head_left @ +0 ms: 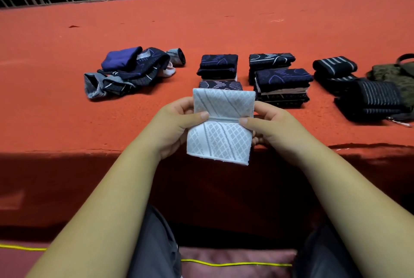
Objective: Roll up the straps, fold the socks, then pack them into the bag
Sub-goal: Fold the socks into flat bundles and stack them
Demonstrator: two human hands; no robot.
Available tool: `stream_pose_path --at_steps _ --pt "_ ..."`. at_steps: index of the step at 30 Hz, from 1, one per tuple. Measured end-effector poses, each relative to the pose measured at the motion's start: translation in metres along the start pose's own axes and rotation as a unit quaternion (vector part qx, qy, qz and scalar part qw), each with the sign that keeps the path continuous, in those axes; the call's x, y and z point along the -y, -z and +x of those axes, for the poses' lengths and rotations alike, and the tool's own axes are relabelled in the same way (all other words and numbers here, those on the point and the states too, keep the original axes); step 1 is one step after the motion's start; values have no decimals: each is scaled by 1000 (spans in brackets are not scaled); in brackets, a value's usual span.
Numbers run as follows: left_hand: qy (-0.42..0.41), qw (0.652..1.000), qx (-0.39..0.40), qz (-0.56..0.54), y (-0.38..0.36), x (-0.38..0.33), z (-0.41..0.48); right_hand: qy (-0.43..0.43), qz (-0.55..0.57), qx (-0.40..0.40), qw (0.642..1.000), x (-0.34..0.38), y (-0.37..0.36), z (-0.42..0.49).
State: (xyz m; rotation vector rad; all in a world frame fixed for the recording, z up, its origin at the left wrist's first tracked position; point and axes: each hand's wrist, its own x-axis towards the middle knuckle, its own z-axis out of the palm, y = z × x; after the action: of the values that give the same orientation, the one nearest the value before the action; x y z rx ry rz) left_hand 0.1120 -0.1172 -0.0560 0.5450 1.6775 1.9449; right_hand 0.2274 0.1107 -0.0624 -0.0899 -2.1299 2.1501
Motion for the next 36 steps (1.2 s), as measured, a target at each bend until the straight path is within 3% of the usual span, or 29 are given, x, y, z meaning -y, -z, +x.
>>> stream_pose_path --at_steps 3,9,17,22,27,32,36 --pt "26 999 19 -25 4 0 1 -2 29 23 999 -1 3 0" --pt "139 990 34 19 -2 2 -4 18 32 -13 999 1 2 -1" --pt "157 986 46 -18 0 -2 0 -15 19 -11 1000 25 -8 -16" --pt "111 991 74 13 -3 2 -5 -6 -20 -22 1000 6 3 -4" --pt "36 998 49 -5 -6 3 -3 -18 93 15 995 1 -1 8" --pt "20 1000 22 5 -5 2 -2 0 -10 9 1000 -8 -2 5" --pt "-29 995 -41 92 -6 1 -1 38 -80 -59 994 -6 -2 6"
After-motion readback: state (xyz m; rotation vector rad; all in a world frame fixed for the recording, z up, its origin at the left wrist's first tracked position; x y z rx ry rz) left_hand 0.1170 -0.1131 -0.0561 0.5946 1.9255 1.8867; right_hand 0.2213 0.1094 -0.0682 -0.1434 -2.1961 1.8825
